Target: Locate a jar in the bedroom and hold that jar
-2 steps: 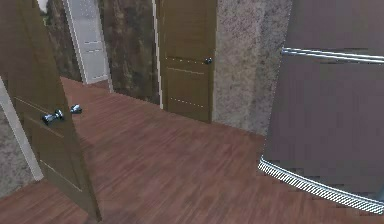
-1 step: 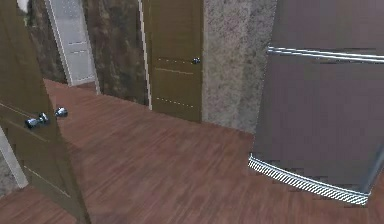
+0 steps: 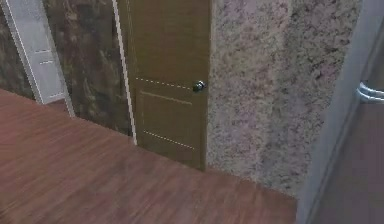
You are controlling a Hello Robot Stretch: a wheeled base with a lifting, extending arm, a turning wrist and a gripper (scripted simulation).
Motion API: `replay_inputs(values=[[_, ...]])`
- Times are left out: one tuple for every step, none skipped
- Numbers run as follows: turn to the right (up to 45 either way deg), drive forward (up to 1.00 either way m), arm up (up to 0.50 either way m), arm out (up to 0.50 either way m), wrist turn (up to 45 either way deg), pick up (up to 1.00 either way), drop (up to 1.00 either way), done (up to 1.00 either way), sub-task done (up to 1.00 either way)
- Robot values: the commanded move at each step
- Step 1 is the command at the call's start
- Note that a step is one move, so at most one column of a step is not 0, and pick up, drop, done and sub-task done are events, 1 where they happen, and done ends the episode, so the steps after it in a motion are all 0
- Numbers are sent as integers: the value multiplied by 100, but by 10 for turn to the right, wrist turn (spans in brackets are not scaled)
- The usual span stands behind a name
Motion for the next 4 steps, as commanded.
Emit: replay_inputs(values=[[0,20,0,0,0,0,0,0,0],[-450,0,0,0,0,0,0,0,0],[0,100,0,0,0,0,0,0,0],[0,100,0,0,0,0,0,0,0]])
